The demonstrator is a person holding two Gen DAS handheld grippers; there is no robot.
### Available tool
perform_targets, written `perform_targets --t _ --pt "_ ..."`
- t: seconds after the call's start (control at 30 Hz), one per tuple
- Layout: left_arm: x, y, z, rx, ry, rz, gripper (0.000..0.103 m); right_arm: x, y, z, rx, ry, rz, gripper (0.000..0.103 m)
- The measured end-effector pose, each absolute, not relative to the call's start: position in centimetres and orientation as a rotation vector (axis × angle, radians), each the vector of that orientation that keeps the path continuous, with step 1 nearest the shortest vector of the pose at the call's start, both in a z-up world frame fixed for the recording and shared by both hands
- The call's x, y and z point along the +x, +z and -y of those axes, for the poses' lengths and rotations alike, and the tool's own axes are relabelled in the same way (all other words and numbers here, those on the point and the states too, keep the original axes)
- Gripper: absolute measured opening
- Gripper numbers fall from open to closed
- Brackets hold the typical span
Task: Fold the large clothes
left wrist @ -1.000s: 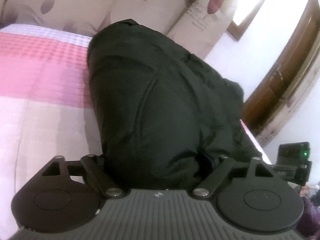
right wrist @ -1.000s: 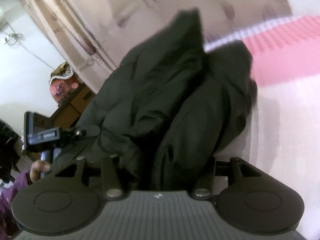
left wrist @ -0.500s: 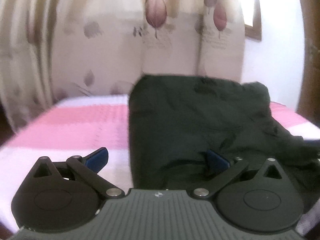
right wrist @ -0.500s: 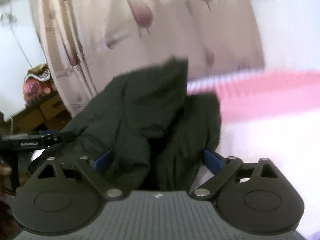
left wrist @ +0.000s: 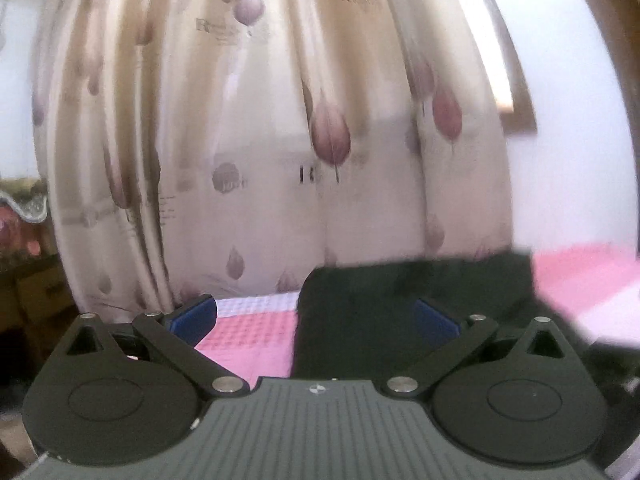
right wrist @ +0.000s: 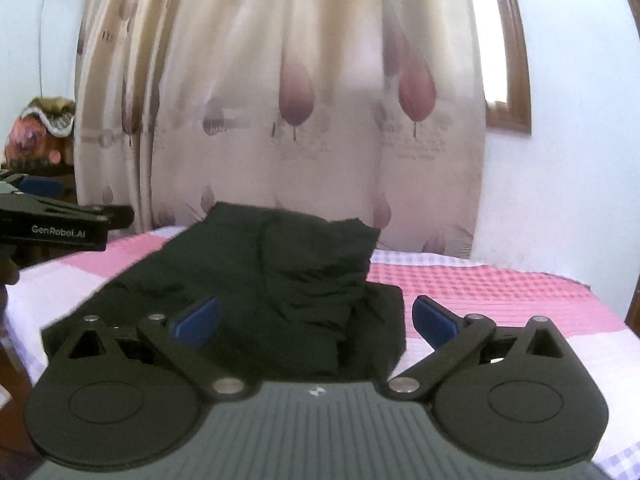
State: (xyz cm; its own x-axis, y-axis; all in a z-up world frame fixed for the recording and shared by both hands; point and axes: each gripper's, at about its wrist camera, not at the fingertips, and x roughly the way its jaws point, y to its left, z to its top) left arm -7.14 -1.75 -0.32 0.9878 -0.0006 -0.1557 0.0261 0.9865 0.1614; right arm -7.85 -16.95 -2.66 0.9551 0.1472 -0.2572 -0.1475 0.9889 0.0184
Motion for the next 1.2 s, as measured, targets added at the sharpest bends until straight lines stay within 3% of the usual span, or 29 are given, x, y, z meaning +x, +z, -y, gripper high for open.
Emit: perform_targets --t 0.4,1.2 --pt "-7.4 1.1 1.5 0.011 -0.013 -0.226 0.103 -8.7 -2.2 17.6 0.096 0.154 -0.248 0.103" --pt "-6.7 -1.9 1.5 0.039 -0.028 -0.291 0.103 -8.7 -3.3 16.9 0.048 0.168 -0.305 0.103"
